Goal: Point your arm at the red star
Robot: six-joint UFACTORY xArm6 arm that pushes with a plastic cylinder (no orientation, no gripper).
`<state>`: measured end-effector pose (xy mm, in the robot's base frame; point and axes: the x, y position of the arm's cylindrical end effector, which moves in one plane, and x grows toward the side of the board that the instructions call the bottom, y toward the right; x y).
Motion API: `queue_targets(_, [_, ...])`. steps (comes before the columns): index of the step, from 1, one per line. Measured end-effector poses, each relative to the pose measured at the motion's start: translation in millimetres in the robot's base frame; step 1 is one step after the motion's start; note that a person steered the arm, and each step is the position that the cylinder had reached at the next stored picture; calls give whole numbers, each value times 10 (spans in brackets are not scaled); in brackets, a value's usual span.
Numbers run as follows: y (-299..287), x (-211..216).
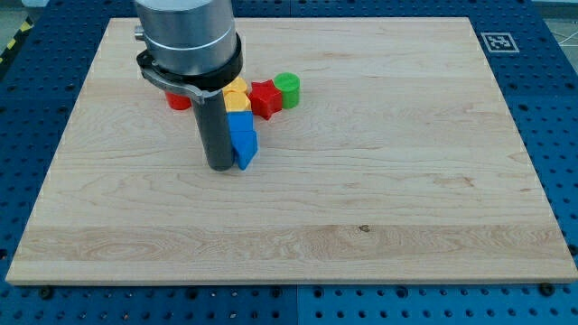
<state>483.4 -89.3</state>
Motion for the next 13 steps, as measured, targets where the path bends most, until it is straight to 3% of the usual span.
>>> queue_targets(6, [-951, 167])
queue_targets(7, [-838, 177])
queue_targets(9, [185, 244])
queue_targets(11, [452, 706])
queue_targets(13, [1074, 530])
